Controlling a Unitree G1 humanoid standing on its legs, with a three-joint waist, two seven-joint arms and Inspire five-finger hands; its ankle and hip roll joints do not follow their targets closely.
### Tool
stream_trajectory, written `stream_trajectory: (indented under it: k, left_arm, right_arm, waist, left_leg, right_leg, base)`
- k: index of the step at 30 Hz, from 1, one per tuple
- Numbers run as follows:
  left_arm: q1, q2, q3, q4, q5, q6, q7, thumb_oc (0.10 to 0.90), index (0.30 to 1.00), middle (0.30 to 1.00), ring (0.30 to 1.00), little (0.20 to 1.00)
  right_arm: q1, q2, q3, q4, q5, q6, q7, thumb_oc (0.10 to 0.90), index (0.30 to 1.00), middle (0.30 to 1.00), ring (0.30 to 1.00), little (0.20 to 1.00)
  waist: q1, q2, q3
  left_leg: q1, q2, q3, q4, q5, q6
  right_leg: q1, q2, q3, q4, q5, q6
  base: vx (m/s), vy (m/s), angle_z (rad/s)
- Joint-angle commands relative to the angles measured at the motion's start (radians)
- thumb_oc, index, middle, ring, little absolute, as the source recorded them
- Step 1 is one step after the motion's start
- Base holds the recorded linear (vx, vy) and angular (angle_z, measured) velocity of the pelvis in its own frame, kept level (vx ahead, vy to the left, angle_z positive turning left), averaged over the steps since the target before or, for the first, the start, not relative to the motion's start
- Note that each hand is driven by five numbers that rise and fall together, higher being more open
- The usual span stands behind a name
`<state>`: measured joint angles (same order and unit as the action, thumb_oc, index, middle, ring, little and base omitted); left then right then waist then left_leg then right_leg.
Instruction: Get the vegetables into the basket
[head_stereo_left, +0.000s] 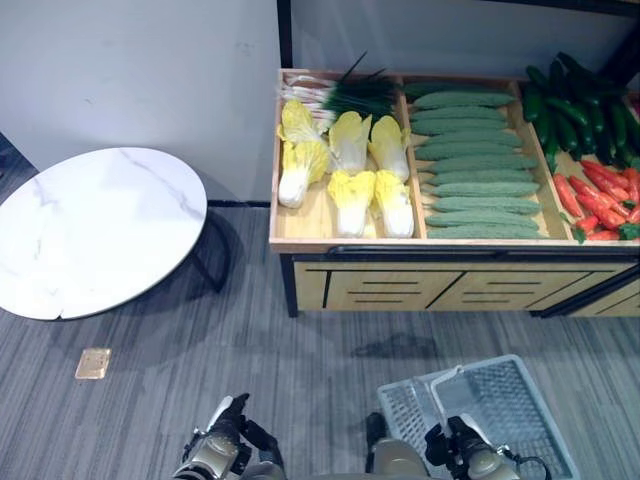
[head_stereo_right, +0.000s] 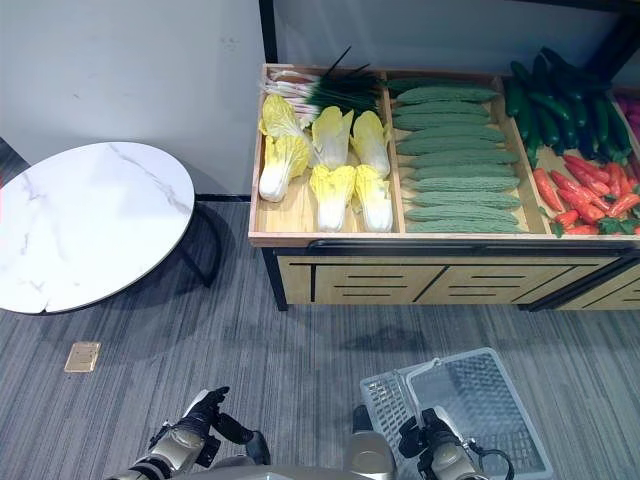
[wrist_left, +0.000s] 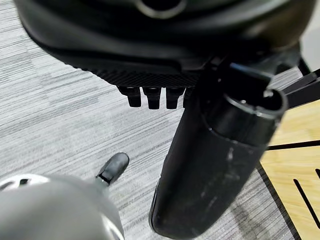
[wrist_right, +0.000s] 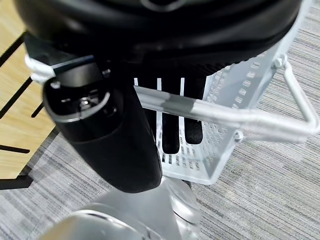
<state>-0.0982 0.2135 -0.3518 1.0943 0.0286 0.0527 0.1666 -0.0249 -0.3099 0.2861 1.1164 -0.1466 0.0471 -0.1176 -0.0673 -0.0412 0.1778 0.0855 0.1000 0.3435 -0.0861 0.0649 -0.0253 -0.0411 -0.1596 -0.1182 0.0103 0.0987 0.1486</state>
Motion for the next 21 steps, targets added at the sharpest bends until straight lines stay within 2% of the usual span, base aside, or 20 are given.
stream_trajectory:
  k: [1,4,5,8,12,13,19,20,21]
  left_arm:
    - [-0.065,0.002,0.005,-0.091,-0.027,-0.035,0.01,0.9,1.0,1.0,1.0,1.0]
    - [-0.063,0.004,0.003,-0.131,-0.04,-0.041,0.008,0.9,1.0,1.0,1.0,1.0]
    - [-0.04,0.021,0.009,-0.297,-0.091,-0.054,0.0,0.9,1.0,1.0,1.0,1.0]
    - [0.015,0.053,0.044,-0.562,-0.176,-0.083,-0.019,0.9,1.0,1.0,1.0,1.0]
    - [0.104,0.097,0.095,-0.812,-0.204,-0.101,-0.051,0.9,1.0,1.0,1.0,1.0]
    - [0.107,0.099,0.096,-0.816,-0.204,-0.099,-0.051,0.9,1.0,1.0,1.0,1.0]
    - [0.085,0.186,0.197,-1.01,-0.089,-0.134,0.003,0.9,1.0,1.0,1.0,1.0]
    - [0.055,0.23,0.211,-1.031,-0.039,-0.14,0.007,0.9,1.0,1.0,1.0,1.0]
    - [-0.044,0.328,0.231,-1.057,0.044,-0.157,0.043,0.9,1.0,1.0,1.0,1.0]
  right_arm:
    - [-0.032,-0.034,0.02,-0.018,0.0,-0.02,-0.014,0.4,0.3,0.3,0.3,0.3]
    - [-0.031,-0.037,0.017,-0.02,0.002,-0.021,-0.014,0.4,0.3,0.3,0.3,0.3]
    - [-0.02,-0.045,0.008,-0.03,0.004,-0.023,-0.018,0.4,0.3,0.3,0.3,0.3]
    - [-0.007,-0.051,-0.005,-0.042,-0.001,-0.023,-0.017,0.4,0.3,0.3,0.3,0.3]
    - [0.013,-0.053,-0.03,-0.056,-0.004,-0.025,-0.009,0.4,0.3,0.3,0.3,0.3]
    - [0.013,-0.053,-0.03,-0.056,-0.004,-0.025,-0.009,0.4,0.3,0.3,0.3,0.3]
    - [0.023,-0.057,-0.021,-0.065,-0.019,-0.033,0.006,0.4,0.3,0.3,0.3,0.3]
    - [0.021,-0.064,-0.015,-0.067,-0.023,-0.033,0.011,0.4,0.3,0.3,0.3,0.3]
    - [0.012,-0.069,0.013,-0.066,-0.045,-0.036,0.026,0.4,0.3,0.3,0.3,0.3]
  waist:
    - [0.014,-0.025,-0.009]
    - [0.013,-0.024,-0.011]
    - [0.023,-0.021,-0.013]
    - [0.039,-0.016,-0.006]
    - [0.049,-0.014,-0.004]
    - [0.049,-0.014,-0.004]
    - [0.048,-0.011,-0.017]
    - [0.044,-0.007,-0.023]
    - [0.032,0.001,-0.03]
  left_leg:
    - [0.009,-0.006,-0.068,0.036,-0.039,-0.068]
    - [0.007,-0.002,-0.079,0.033,-0.034,-0.072]
    - [0.003,0.003,-0.098,0.038,-0.032,-0.076]
    - [-0.005,0.009,-0.12,0.043,-0.023,-0.083]
    - [-0.009,0.018,-0.131,0.039,-0.012,-0.093]
    - [-0.009,0.018,-0.132,0.039,-0.011,-0.094]
    - [0.012,0.032,-0.126,0.02,-0.001,-0.108]
    - [0.015,0.035,-0.122,0.019,-0.002,-0.111]
    - [0.032,0.039,-0.108,0.018,-0.005,-0.116]
  right_leg:
    - [0.033,-0.042,0.021,0.011,-0.043,0.051]
    - [0.04,-0.038,0.013,0.008,-0.048,0.047]
    - [0.057,-0.034,-0.012,-0.002,-0.054,0.039]
    - [0.073,-0.03,-0.036,-0.019,-0.056,0.034]
    - [0.087,-0.024,-0.054,-0.041,-0.052,0.033]
    - [0.088,-0.024,-0.055,-0.042,-0.051,0.033]
    - [0.114,-0.013,-0.056,-0.066,-0.052,0.029]
    - [0.116,-0.012,-0.054,-0.067,-0.052,0.028]
    - [0.123,-0.007,-0.044,-0.069,-0.053,0.027]
  base:
    - [-0.02,-0.085,0.29]
    - [-0.01,-0.065,0.34]
    - [-0.01,-0.091,0.13]
    - [-0.03,-0.086,0.25]
    - [-0.03,-0.052,0.18]
    - [-0.02,-0.042,0.08]
    - [0.0,-0.019,0.02]
    - [0.0,0.0,0.0]
    - [0.01,-0.011,-0.04]
